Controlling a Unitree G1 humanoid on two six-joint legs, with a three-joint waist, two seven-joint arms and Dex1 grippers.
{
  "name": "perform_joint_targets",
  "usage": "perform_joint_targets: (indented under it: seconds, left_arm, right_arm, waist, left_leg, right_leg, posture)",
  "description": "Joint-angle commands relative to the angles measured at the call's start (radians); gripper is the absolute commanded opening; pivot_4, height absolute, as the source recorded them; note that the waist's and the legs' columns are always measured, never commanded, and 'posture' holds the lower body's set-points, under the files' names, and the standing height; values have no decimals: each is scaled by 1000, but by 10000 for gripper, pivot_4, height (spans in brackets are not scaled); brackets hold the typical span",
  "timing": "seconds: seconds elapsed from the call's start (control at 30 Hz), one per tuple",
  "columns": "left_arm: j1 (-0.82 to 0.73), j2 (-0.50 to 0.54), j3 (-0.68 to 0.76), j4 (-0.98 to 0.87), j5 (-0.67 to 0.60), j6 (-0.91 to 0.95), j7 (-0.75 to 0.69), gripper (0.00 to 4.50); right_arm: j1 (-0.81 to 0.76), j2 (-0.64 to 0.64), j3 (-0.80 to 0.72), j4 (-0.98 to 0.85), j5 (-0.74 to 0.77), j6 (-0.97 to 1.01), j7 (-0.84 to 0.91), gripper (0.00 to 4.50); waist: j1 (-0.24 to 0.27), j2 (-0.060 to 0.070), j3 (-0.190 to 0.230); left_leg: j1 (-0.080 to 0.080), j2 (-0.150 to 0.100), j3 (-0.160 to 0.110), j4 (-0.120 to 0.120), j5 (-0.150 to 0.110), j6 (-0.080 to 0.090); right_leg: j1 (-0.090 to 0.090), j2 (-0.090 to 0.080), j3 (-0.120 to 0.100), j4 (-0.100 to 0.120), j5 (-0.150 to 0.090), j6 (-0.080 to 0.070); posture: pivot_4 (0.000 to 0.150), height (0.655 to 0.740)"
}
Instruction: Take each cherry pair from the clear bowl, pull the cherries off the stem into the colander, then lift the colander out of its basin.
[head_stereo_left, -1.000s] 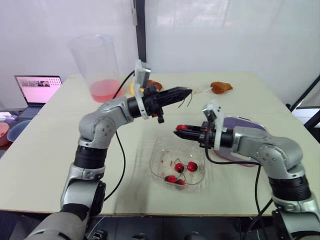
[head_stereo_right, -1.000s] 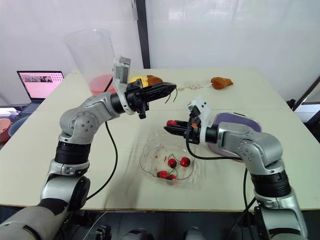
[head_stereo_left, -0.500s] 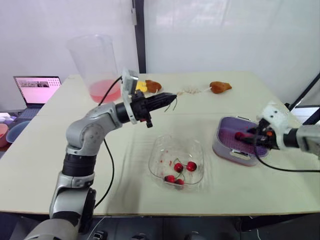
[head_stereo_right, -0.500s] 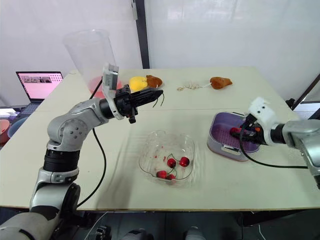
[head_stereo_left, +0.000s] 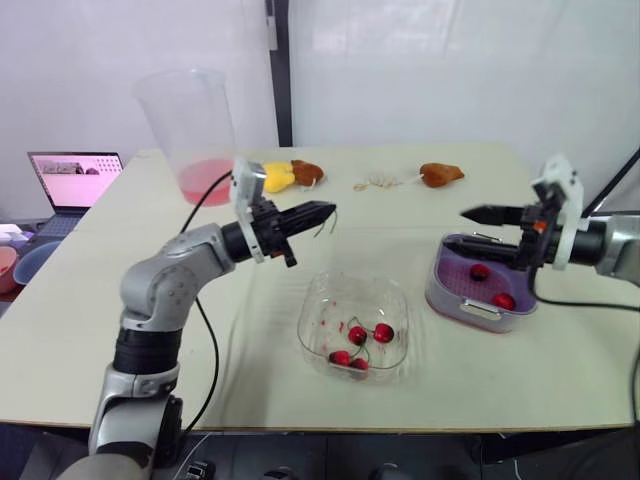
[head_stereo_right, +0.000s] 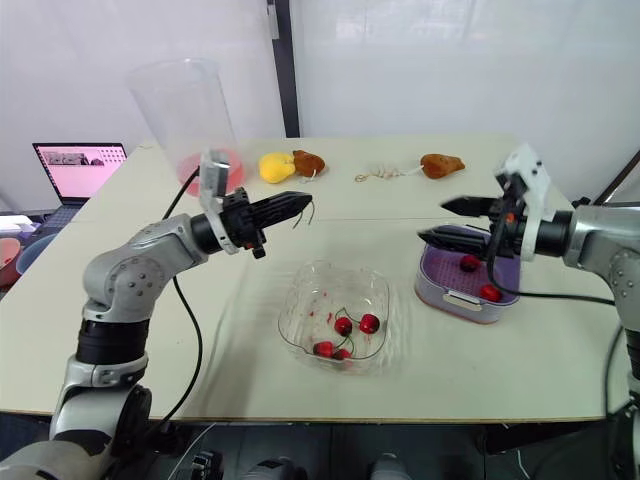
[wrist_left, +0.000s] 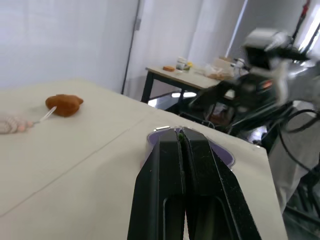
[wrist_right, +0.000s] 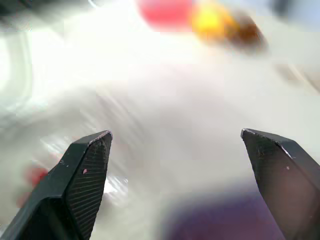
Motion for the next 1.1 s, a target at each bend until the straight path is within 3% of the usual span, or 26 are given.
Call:
perform_joint_targets:
  seconds: [0.03, 0.2, 0.3, 0.4, 0.57, 0.67, 0.9, 1.0, 1.1]
  left_arm:
    - [59, 62, 97, -58, -67, 78, 47, 0]
    - [226, 124, 172, -73, -153, 250, 133, 0]
    - [328, 97, 249, -18, -182, 281, 206, 0]
    - [378, 69, 318, 91, -143, 265, 309, 0]
    - [420, 58, 373, 200, -124, 249, 362, 0]
    - [423, 39, 431, 234, -137, 229, 409, 9397]
    - [384, 25, 578, 268, -196, 199, 538, 44803]
    - [358, 38, 605, 266, -173, 126, 568, 44803]
    - [331, 64, 519, 163, -160, 91, 487, 44803]
  right_arm:
    - [-58, 7, -35, -118, 233, 135, 21, 44307]
    - [-118, 10, 70, -168, 218, 121, 41, 44307]
    - [-143, 23, 133, -158, 160, 80, 43, 44307]
    - [-153, 33, 177, -134, 106, 46, 45, 44307]
    - [-170, 51, 196, -111, 70, 27, 37, 44307]
    - [-165, 47, 196, -113, 57, 23, 43, 45000]
    - [-142, 54, 171, -135, 89, 57, 9, 45000]
    - [-138, 58, 160, -135, 96, 68, -6, 45000]
    - [-127, 36, 173, -148, 80, 80, -2, 45000]
  waist:
    - [2, 0, 0]
    - [5, 0, 0]
    - [5, 0, 0]
    - [6, 0, 0]
    - [5, 0, 0]
    - [6, 0, 0]
    - [4, 0, 0]
    - [4, -1, 0]
    - [7, -1, 0]
  left_leg:
    - [0, 0, 0, 0, 0, 0]
    - [0, -1, -1, 2, 0, 0]
    - [0, -1, -1, 1, 0, 0]
    - [0, -1, -1, 1, 0, 0]
    - [0, -1, 0, 1, -1, 0]
    - [0, -1, 0, 1, -1, 0]
    - [1, 0, 0, 1, -1, -1]
    - [1, 0, 0, 1, -1, -1]
    - [1, 0, 0, 1, -1, -1]
  right_leg:
    - [0, 0, 0, 0, 0, 0]
    - [1, 0, 0, 0, 0, 0]
    - [1, -1, 0, 0, 0, 0]
    - [1, 0, 0, 0, 0, 0]
    - [1, -1, 0, 0, 0, 0]
    - [1, -1, 0, 0, 0, 0]
    - [1, -1, 0, 1, 0, 0]
    - [1, -1, 0, 1, 0, 0]
    - [1, -1, 0, 0, 0, 0]
  posture:
    - [1500, 7400]
    - [1500, 7400]
    - [1500, 7400]
    - [1500, 7400]
    - [1500, 7400]
    - [1500, 7400]
    - [1500, 7400]
    - [1500, 7400]
    - [1500, 7400]
